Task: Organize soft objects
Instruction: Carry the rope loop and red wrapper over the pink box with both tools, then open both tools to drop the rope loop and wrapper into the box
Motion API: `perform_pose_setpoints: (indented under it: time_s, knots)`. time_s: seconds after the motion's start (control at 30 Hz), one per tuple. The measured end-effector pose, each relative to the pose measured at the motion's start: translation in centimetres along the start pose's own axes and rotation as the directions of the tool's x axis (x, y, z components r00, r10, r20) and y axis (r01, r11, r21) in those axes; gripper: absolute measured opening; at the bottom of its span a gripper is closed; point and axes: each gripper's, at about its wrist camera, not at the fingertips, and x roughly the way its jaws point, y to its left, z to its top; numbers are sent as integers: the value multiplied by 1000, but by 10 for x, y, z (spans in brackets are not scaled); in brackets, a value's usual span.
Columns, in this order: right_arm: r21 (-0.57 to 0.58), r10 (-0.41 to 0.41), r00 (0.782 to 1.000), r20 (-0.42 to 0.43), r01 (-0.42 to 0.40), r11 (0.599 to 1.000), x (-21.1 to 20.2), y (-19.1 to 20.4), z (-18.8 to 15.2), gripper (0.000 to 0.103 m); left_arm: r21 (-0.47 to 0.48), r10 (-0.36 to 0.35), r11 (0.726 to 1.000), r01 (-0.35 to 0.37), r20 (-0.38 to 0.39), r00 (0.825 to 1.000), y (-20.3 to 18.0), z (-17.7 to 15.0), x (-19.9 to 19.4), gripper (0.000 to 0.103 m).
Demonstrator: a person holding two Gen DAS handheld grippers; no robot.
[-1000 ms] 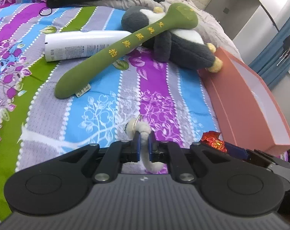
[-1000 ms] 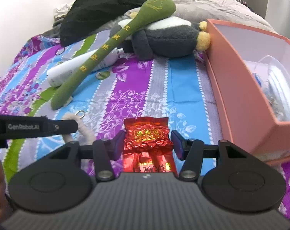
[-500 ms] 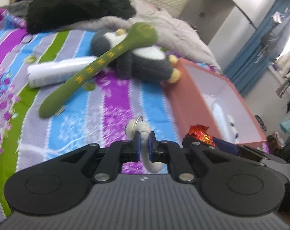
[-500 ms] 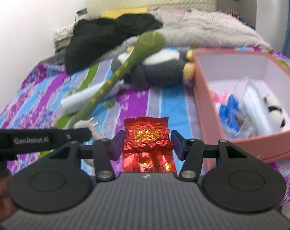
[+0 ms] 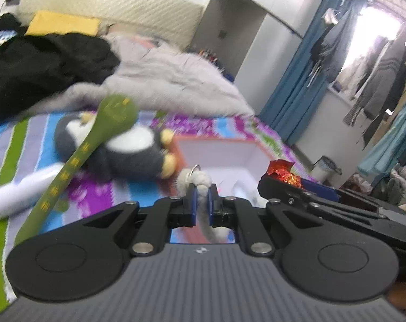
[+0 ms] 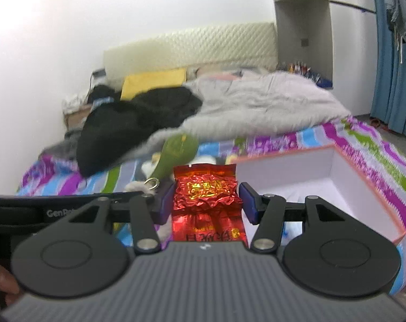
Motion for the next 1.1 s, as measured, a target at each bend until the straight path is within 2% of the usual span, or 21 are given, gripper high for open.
perform_pose_setpoints:
  time_s: [0.13,0.27,0.43,0.6,0.77,0.87,1.1]
  knots:
    - [16,-14,999,45,14,1000,-2,-23,22,55,31,-36,999,35,22,999,-24,28,10,10]
    - [34,-42,998,52,41,999,7,-54,33,55,60,-55,997,55,13,998,-48,47,34,10]
    - [81,-87,996,3,87,993,31,-100,32,55,78,-60,995,62,-34,998,-71,59,85,10]
    - [106,-127,990,-67,133,985,63,-142,23,55,97,-52,993,64,-118,992,-85,58,146,10]
    - [116,-153,975,-163,173,978,99,-178,2,55,116,-28,992,54,-218,976,-88,46,210,10]
    - [122,-168,958,-231,199,972,123,-194,-15,55,129,-7,991,46,-283,959,-86,37,245,10]
    - [102,-184,916,-357,234,967,158,-208,-49,55,139,30,990,25,-379,925,-73,17,293,10]
